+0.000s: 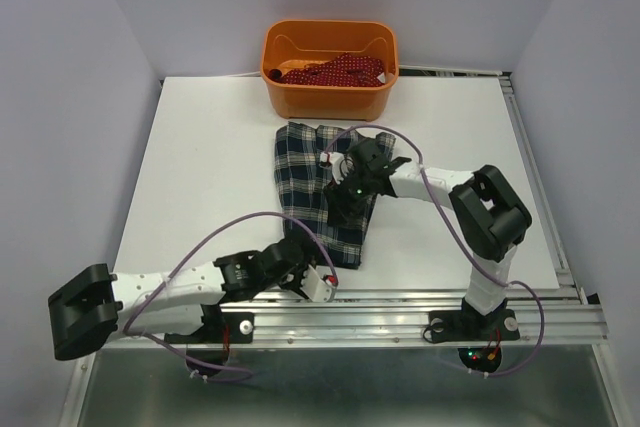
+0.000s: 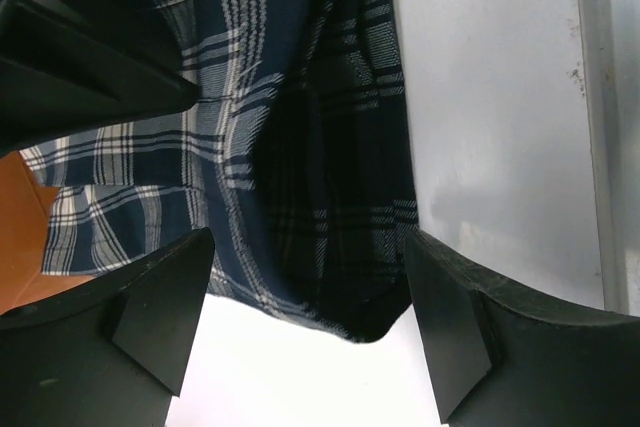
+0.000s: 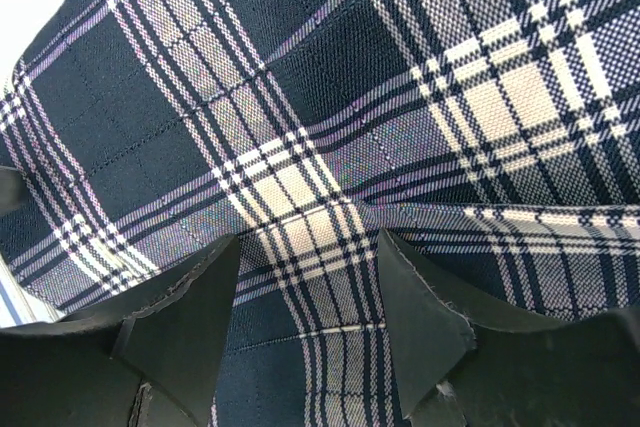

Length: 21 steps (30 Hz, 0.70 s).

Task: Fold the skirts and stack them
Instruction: Fold the skirt

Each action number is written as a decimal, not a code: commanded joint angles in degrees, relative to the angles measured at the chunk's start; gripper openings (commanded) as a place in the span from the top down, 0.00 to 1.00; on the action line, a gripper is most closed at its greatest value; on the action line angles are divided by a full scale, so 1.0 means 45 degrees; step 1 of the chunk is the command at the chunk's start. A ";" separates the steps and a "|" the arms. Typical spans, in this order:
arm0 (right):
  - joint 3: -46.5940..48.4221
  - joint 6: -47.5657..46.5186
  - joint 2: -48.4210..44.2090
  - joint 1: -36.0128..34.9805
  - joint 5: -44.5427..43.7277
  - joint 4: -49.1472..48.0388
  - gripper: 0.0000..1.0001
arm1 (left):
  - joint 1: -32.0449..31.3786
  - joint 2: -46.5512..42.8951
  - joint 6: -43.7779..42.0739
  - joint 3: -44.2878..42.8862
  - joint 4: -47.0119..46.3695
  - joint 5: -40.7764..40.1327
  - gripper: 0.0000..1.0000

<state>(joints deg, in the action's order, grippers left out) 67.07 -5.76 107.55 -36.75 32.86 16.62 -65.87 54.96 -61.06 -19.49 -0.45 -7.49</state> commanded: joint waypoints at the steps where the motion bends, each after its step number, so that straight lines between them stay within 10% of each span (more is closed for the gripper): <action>1: 0.0057 -0.0048 0.0553 -0.0036 -0.0057 -0.0061 0.37 | -0.0207 0.0811 -0.0026 0.0306 -0.1715 -0.0446 0.12; 21: 0.0155 0.0244 0.0807 0.0218 0.0197 0.0056 0.37 | 0.1883 0.4309 0.0152 -0.2876 0.1855 0.3908 0.27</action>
<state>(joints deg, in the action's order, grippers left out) 67.22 -5.13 108.44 -35.77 34.35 15.79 -58.59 73.28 -58.22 -29.34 -0.32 2.76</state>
